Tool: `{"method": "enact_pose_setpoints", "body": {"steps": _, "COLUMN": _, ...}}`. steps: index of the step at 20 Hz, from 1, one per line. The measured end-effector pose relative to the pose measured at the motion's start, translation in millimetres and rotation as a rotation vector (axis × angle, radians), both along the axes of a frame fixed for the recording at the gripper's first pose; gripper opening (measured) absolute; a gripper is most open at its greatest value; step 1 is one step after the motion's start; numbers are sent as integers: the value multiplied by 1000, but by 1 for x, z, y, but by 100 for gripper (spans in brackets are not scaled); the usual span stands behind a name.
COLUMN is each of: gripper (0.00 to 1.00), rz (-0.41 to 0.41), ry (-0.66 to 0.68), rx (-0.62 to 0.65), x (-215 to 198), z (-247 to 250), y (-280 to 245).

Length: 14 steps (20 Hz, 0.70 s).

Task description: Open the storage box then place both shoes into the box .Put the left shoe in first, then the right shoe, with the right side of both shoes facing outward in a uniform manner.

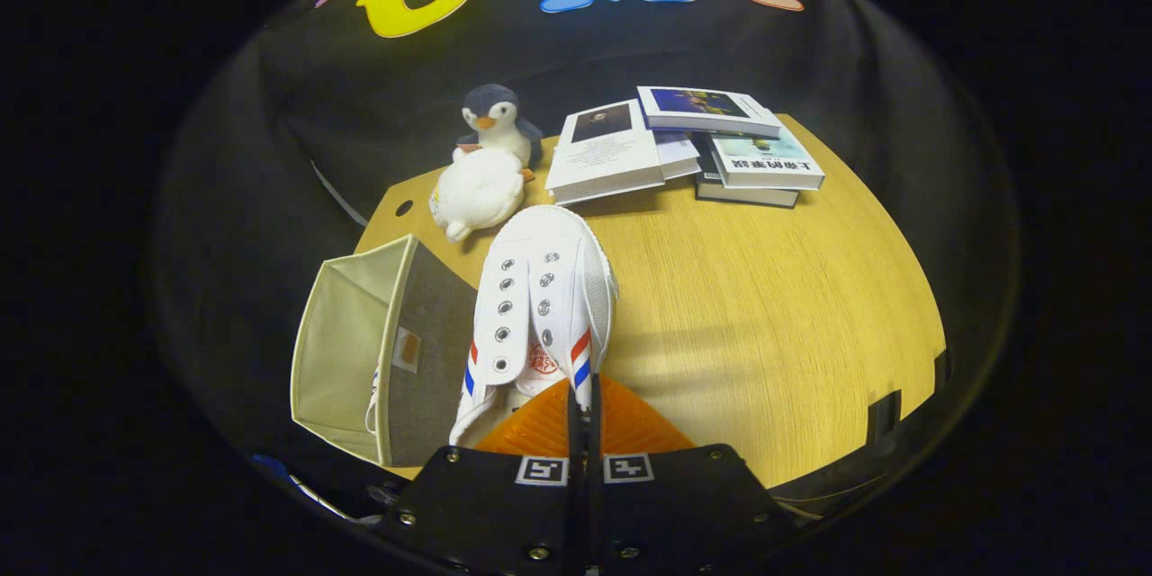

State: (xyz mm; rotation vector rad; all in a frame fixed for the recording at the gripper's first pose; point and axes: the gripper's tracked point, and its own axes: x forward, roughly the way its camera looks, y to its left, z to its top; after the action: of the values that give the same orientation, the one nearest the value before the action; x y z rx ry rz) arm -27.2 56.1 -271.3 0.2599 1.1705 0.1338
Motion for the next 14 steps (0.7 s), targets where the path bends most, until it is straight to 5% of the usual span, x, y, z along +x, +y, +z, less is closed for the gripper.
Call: {"method": "enact_pose_setpoints", "body": {"steps": 14, "gripper": 0, "rz": 116, "ry": -51, "rx": 81, "x": 18, "z": 46, "y": 129}}
